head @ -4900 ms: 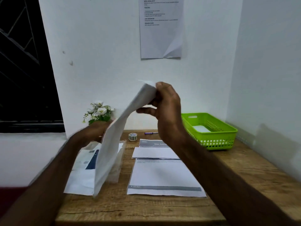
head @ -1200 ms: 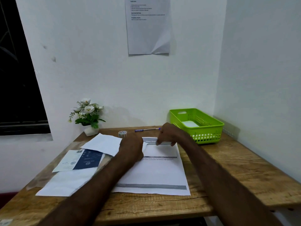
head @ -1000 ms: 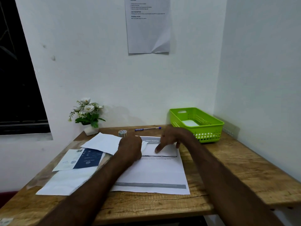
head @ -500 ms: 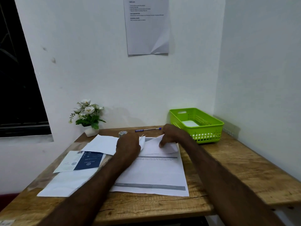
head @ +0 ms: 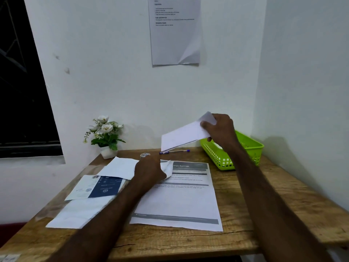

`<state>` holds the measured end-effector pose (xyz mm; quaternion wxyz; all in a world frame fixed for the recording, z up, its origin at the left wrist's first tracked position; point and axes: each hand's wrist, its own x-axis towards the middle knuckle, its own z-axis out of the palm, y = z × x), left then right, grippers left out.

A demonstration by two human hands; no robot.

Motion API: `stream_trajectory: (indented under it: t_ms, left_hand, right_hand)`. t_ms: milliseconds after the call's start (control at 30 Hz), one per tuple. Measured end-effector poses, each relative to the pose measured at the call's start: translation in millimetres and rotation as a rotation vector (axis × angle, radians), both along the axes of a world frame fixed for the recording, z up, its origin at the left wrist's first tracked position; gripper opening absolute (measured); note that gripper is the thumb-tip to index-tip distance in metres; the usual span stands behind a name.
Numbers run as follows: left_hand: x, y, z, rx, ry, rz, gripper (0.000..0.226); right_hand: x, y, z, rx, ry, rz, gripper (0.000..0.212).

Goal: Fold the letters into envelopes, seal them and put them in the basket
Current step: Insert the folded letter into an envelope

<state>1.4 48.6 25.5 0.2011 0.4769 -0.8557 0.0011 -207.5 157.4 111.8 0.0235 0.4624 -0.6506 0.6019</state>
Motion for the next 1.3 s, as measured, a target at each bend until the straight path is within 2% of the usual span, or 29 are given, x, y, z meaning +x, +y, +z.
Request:
stream_trajectory:
  t_ms: [167,300,400,600,733,900,1133,1300]
  left_hand:
    - [3,-3,-1,0.010,0.033,0.007,0.050]
    - [5,-8,2,0.025,0.022,-0.020,0.049]
    - [4,-9,3,0.028,0.036,-0.023,0.047]
    - [3,-4,7,0.032,0.021,0.021,0.038]
    - [2,-5,6,0.062,0.011,0.022,0.015]
    - [0,-6,2,0.051,0.013,0.021,0.037]
    - [-3,-4,0,0.050,-0.032,0.008,0.048]
    - [-4,-2,0,0.042,-0.031,0.003,0.046]
  right_hand:
    - [-9,7,0,0.166,-0.151,0.150,0.012]
    - [-13,6,-8,0.382,-0.134,0.183,0.012]
    - [-14,5,-12,0.481,-0.112,0.111,0.013]
    - [-15,8,-12,0.539,-0.096,0.031,0.017]
    - [-19,3,-14,0.531,-0.078,-0.003,0.028]
    - [-16,-2,-15,0.493,-0.071,-0.037,0.016]
    - [-6,-9,-18,0.411,-0.124,-0.054,0.010]
    - [-2,-15,-22,0.426,-0.106,-0.105,0.008]
